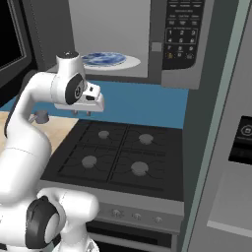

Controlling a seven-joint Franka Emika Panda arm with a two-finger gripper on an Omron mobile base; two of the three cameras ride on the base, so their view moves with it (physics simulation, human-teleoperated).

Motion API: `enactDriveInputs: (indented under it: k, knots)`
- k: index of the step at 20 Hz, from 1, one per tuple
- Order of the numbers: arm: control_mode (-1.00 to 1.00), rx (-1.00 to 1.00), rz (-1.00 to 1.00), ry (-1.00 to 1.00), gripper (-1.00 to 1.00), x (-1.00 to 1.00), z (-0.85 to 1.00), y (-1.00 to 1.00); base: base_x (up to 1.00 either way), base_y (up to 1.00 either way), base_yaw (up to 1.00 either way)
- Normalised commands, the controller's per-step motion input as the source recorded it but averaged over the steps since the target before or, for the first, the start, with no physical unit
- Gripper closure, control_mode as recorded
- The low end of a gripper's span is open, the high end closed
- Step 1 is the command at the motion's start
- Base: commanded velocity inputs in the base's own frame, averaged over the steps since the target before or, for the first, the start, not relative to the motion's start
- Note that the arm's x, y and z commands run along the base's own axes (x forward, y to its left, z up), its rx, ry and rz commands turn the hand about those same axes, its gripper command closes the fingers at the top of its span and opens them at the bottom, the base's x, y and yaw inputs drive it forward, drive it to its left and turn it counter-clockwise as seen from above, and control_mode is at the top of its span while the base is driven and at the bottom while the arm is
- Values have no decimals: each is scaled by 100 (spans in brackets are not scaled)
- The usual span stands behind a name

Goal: Pick the egg from the counter and place it in the microwave.

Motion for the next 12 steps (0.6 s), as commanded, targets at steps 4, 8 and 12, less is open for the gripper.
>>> enactDriveInputs:
  k: [4, 8, 12]
  knots:
    - [-100, 0, 0, -1, -100, -34, -7, -12, 0, 0, 0]
    - [-100, -4, 11, -8, -100, -68, -41, -4, 0, 0, 0]
    - [-100, -2, 29, -10, -100, -73, -29, 0, 0, 0, 0]
